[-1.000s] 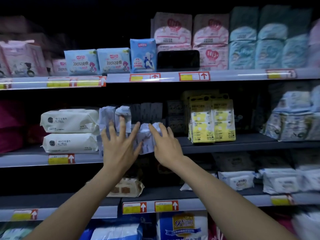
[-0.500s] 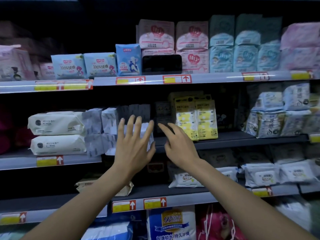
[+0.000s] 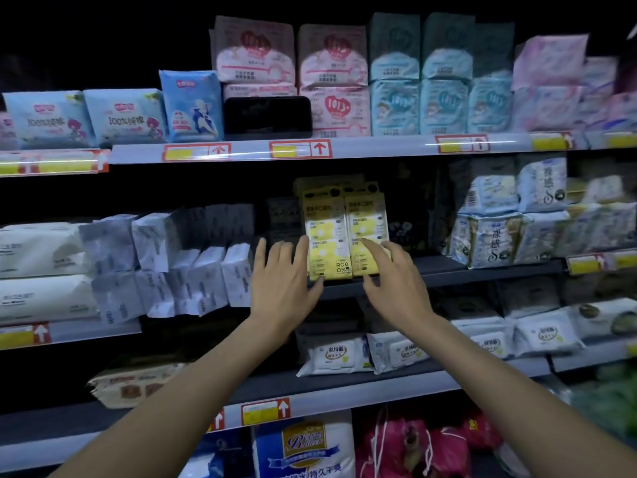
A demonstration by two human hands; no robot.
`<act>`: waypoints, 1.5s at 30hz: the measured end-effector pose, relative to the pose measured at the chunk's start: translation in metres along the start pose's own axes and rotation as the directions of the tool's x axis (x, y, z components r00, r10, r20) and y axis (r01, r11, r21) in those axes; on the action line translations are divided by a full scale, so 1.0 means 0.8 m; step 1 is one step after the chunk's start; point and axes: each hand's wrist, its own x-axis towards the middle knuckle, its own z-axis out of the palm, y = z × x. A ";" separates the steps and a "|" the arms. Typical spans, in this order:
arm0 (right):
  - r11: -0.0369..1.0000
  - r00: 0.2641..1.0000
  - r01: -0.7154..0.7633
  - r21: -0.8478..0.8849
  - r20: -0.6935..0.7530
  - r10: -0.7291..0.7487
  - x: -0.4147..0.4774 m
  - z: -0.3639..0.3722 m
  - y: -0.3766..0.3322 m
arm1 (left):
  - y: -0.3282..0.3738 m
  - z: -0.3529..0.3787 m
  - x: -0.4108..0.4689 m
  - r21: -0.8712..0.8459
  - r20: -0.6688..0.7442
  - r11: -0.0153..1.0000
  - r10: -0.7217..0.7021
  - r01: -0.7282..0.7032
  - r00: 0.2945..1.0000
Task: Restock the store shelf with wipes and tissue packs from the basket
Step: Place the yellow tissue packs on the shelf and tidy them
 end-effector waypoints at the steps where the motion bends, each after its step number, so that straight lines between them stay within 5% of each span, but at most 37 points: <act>1: 1.000 1.000 -0.026 0.005 0.002 0.026 0.004 0.002 0.008 | 0.006 0.001 0.007 -0.016 0.012 1.000 0.002 -0.002 1.000; 5: 0.991 0.992 -0.123 0.047 0.048 0.120 0.023 0.011 0.029 | 0.035 0.009 0.030 -0.146 0.157 0.976 -0.141 0.164 0.977; 9: 0.987 0.988 -0.127 0.095 0.102 0.118 0.037 0.020 0.038 | 0.053 0.022 0.050 -0.281 0.349 0.847 -0.348 0.451 0.870; 16: 0.990 0.996 -0.046 -0.130 0.076 0.056 0.052 0.040 0.036 | 0.049 0.053 0.063 -0.275 0.353 0.815 -0.408 0.510 0.842; 38: 0.978 0.993 -0.095 -0.184 0.054 0.106 0.077 0.070 0.023 | 0.047 0.079 0.066 -0.197 0.264 0.863 -0.411 0.466 0.873; 42: 0.970 0.998 0.004 -0.243 -0.055 -0.017 0.078 0.052 0.018 | 0.040 0.064 0.057 -0.038 -0.009 0.964 -0.263 0.262 0.965; 45: 0.971 0.994 0.070 -0.230 -0.071 -0.088 0.087 0.042 0.011 | 0.036 0.057 0.069 0.078 -0.046 0.995 -0.061 0.064 0.997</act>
